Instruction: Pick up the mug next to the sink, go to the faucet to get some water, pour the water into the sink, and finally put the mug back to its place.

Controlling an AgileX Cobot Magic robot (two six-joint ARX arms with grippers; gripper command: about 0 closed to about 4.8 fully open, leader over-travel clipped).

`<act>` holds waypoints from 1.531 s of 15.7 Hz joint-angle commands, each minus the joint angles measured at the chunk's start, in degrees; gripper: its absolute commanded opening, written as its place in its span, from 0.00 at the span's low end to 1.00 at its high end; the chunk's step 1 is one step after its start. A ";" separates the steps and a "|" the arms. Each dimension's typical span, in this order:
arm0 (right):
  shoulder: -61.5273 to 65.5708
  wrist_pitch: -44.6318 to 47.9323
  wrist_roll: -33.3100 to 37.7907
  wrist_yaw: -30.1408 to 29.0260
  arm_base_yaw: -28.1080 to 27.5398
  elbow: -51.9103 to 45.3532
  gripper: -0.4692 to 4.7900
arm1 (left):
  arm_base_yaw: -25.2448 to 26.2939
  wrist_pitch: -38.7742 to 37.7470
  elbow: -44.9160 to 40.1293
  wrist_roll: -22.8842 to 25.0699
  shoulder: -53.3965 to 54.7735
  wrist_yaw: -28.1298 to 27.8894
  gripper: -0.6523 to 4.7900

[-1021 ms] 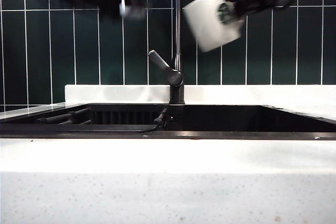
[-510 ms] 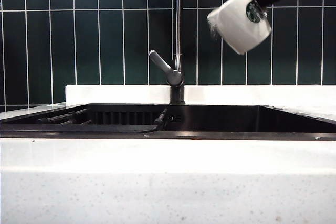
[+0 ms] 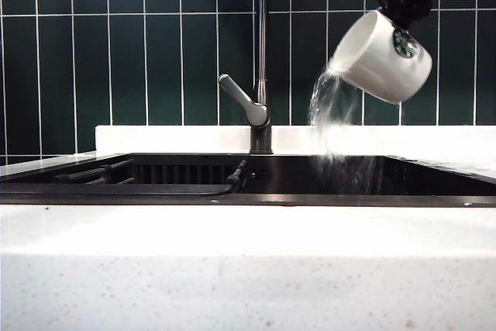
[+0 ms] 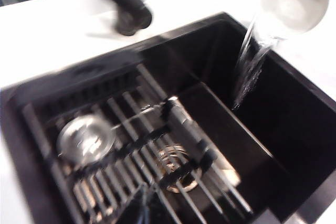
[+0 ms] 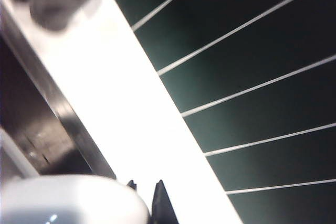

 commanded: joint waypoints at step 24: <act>3.54 6.82 -15.37 14.53 8.44 0.74 0.09 | 0.02 4.44 -23.98 -9.31 -33.48 -10.10 0.11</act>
